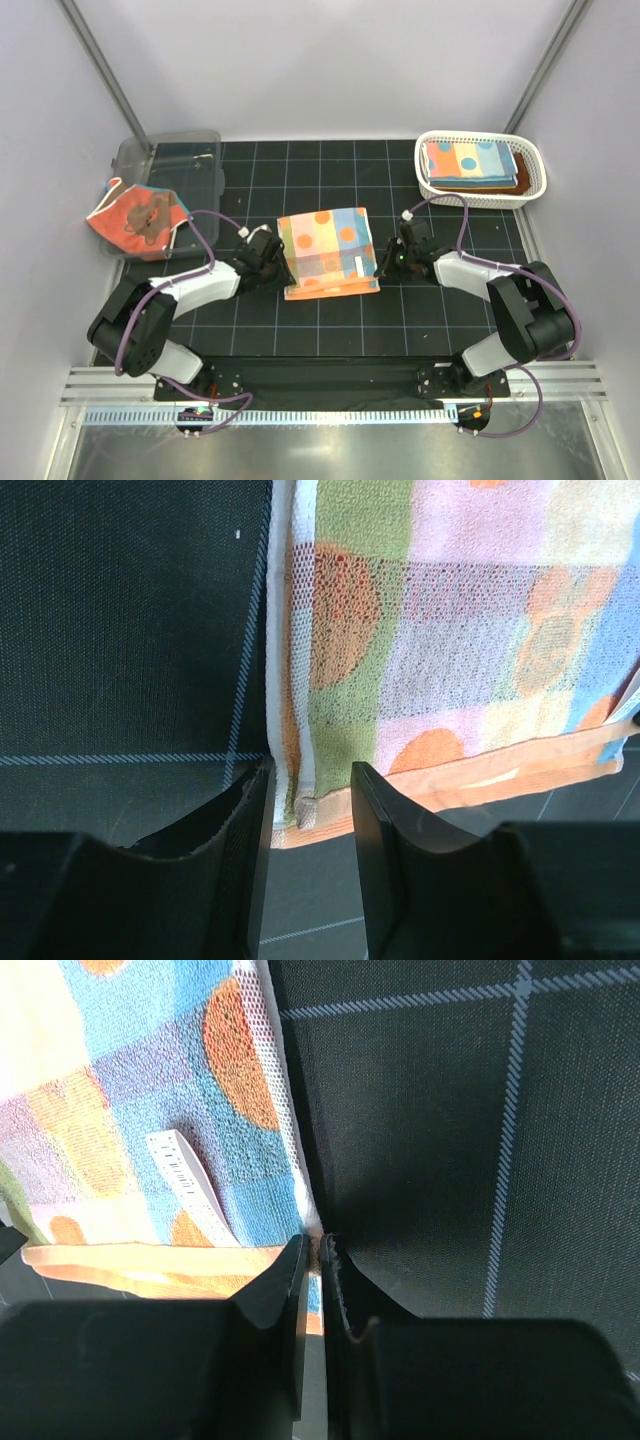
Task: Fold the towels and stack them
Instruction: Fold the towel
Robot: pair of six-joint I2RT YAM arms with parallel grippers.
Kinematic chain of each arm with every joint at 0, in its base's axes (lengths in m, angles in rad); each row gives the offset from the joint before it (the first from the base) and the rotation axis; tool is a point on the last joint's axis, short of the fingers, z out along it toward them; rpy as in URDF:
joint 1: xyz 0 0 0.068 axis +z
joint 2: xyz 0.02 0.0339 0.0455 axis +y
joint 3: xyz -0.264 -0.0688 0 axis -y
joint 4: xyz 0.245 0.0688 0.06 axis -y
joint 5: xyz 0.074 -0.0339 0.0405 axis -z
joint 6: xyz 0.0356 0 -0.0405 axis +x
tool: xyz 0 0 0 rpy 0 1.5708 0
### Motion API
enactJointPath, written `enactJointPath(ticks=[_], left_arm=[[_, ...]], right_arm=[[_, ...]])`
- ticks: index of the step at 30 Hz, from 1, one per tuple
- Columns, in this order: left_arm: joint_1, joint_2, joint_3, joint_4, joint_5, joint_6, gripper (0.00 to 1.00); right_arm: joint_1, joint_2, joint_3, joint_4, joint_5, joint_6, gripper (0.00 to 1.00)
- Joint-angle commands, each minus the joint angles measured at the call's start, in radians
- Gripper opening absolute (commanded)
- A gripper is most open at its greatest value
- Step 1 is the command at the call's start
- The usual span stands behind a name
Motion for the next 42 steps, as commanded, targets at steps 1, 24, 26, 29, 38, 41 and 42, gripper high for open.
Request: enactJointPath(ticks=[1, 24, 26, 29, 38, 41, 42], left_arm=[[-0.008, 0.019, -0.012, 0.03, 0.001, -0.019, 0.39], [-0.042, -0.056, 0.003, -0.002, -0.067, -0.04, 0.35], [-0.042, -0.021, 0.014, -0.016, -0.065, -0.043, 0.34], [-0.046, 0.007, 0.016, -0.018, -0.064, -0.053, 0.33], [-0.046, 0.014, 0.029, -0.039, -0.097, -0.048, 0.14], [-0.046, 0.017, 0.065, -0.082, -0.107, -0.034, 0.12], [-0.048, 0.022, 0.072, -0.097, -0.108, -0.031, 0.12]], right_arm=[[0.021, -0.028, -0.026, 0.005, 0.037, 0.014, 0.12], [0.033, -0.029, -0.037, 0.009, 0.042, 0.014, 0.09], [0.033, -0.031, -0.038, 0.009, 0.04, 0.014, 0.09], [0.033, -0.036, -0.04, 0.009, 0.042, 0.012, 0.09], [0.034, -0.043, -0.027, -0.017, 0.057, 0.006, 0.09], [0.033, -0.048, -0.009, -0.038, 0.064, 0.0, 0.13], [0.033, -0.051, -0.009, -0.04, 0.066, 0.0, 0.15]])
